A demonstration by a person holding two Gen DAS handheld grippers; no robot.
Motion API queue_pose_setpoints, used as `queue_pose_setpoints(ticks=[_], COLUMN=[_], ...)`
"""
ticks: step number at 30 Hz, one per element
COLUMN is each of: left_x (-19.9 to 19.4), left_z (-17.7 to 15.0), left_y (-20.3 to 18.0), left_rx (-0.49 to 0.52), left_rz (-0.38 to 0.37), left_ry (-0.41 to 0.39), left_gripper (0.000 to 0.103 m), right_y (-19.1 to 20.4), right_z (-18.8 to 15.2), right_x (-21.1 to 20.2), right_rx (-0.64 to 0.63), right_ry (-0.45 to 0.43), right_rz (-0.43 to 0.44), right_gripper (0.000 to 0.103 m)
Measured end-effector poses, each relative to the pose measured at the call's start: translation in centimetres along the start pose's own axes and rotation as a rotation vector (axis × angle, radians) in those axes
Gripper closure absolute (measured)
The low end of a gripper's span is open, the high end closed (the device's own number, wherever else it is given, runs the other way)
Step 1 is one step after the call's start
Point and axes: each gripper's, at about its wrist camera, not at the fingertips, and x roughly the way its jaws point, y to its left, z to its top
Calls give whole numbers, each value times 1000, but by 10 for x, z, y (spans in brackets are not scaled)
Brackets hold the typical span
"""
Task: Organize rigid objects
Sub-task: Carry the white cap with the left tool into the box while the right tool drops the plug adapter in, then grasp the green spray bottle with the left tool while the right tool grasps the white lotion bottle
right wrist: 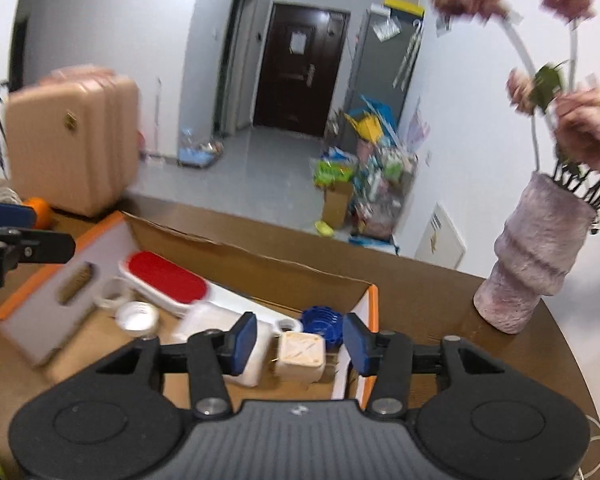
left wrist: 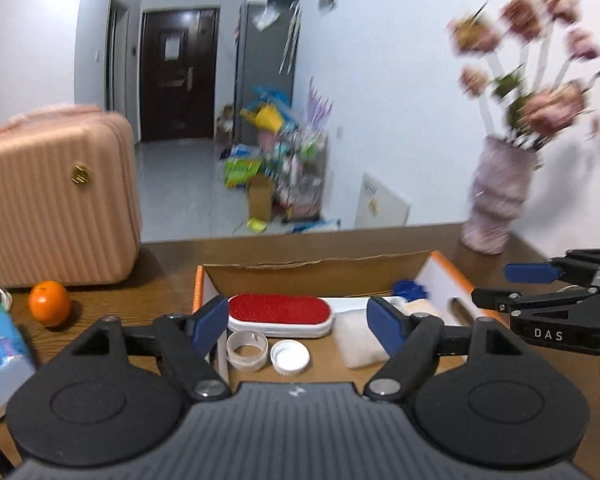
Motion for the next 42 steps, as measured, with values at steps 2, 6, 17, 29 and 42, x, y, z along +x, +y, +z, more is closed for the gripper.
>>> queue_pose_setpoints(ticks=[2, 6, 17, 29, 42], left_x=[-41, -112, -211, -209, -98], left_z=[-18, -77, -244, -261, -198], left_y=[3, 8, -19, -53, -32], left_rx=[-13, -53, -84, -36, -148], left_rz=[4, 37, 141, 99, 31], left_ry=[-54, -114, 53, 80, 161], left_gripper=[21, 16, 16, 16, 12], right_y=[4, 21, 85, 97, 62], right_z=[-10, -52, -215, -280, -237], right_x=[-36, -107, -218, -244, -175], right_rx=[20, 56, 240, 232, 208], right_ry=[-44, -122, -122, -45, -30], right_rz=[40, 134, 255, 212, 134], right_gripper=[54, 42, 33, 33, 34])
